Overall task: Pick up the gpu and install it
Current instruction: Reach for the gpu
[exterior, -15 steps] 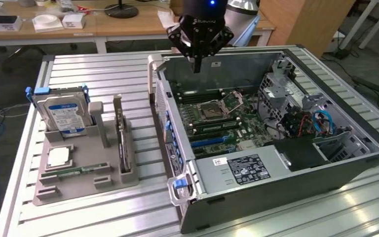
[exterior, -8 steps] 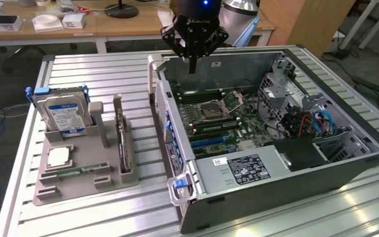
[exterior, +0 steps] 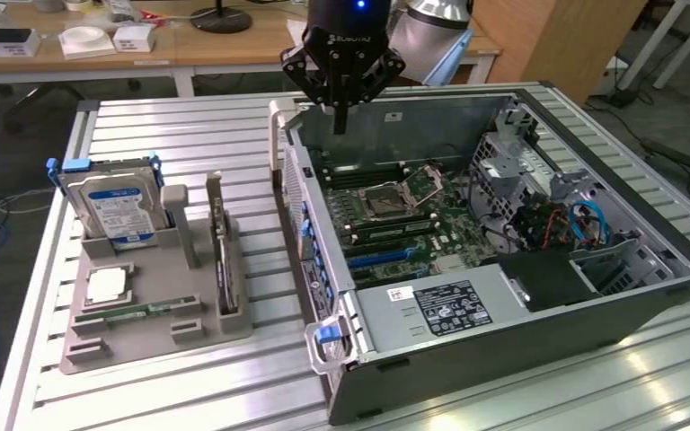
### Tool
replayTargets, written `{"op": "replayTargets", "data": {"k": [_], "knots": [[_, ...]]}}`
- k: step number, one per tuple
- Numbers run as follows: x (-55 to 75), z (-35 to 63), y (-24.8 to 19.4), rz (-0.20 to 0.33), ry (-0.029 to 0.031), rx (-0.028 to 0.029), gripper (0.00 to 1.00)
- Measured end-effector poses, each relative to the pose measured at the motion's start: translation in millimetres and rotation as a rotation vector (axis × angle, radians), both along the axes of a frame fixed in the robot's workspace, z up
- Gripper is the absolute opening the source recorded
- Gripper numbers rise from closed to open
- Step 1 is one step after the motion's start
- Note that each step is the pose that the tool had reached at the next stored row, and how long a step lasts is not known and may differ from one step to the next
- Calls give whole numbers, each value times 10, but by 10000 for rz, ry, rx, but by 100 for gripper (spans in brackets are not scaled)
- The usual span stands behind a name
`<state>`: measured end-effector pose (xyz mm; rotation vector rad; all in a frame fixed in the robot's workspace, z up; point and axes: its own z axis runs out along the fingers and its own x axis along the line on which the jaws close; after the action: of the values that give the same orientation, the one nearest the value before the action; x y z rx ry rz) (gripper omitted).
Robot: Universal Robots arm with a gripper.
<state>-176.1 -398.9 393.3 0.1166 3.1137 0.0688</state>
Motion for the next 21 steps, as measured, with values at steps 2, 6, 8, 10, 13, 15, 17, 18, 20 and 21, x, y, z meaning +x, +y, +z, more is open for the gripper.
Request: {"op": "replayTargets", "data": {"k": [2, 6, 8, 10, 13, 15, 17, 18, 20, 21], "knots": [[-32, 0, 0, -1, 0, 0, 10], [-94, 0, 0, 0, -1, 0, 10], [-124, -1, 0, 1, -1, 1, 10], [-153, 0, 0, 0, -1, 0, 10], [-196, 0, 0, 0, 0, 0, 10], [-225, 0, 0, 0, -1, 0, 10], [-252, 0, 0, 0, 0, 0, 10], [-266, 0, 0, 0, 0, 0, 10], [-294, 0, 0, 0, 0, 1, 10], [-309, 0, 0, 0, 0, 0, 10]]}}
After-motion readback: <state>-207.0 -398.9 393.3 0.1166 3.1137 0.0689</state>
